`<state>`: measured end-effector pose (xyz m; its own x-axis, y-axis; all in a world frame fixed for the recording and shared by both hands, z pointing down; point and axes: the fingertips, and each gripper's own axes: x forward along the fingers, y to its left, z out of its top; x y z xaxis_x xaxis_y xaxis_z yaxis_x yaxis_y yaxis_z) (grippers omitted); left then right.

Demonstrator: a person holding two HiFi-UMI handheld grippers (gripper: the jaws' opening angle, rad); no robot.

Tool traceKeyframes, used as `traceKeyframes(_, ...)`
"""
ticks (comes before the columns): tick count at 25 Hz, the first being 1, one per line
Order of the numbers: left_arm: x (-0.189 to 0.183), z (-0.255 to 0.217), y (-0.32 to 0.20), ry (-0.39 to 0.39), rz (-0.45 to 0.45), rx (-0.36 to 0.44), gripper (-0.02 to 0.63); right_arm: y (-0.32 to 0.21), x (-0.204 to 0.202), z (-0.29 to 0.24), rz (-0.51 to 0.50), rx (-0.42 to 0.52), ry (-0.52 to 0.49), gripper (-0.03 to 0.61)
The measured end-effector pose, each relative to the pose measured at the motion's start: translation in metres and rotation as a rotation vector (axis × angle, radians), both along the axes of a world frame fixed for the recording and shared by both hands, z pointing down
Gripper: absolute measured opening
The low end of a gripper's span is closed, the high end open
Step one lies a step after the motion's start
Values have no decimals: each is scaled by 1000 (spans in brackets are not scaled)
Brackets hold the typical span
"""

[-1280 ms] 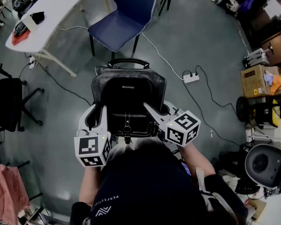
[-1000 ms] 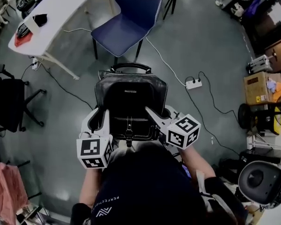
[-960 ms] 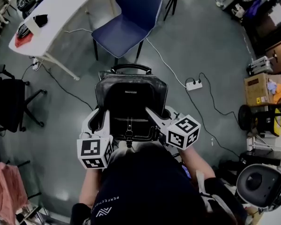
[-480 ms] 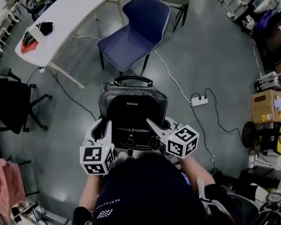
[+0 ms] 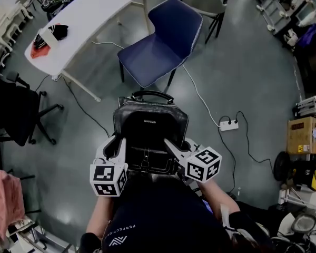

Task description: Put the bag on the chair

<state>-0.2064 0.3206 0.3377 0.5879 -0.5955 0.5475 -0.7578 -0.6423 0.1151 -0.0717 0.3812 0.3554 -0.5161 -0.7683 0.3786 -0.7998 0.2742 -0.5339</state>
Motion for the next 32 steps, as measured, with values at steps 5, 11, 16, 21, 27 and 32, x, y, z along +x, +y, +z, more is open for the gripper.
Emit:
traceKeyframes(5,6,5,-28,11,14,-4,72,-25,6,3,16,-16,8,18)
traceKeyframes(11,14,8,-77,40,37,-9,72,-75,13,3,27,-12,45,18)
traceKeyframes(16,20,13,-121,43,62,-23,72,-119,19,10,50,-24,51,18)
traceKeyframes(21,28,20,-164,39,87,-37,71,-160,25,19,74,-42,50,18)
traceKeyframes(27,31,32,-205,45,124,-67,69,-200,27,32,99,-70,73,18)
traceKeyframes(32,38,37,-233,46,147,-71,69,-226,34,38,120,-82,89,18)
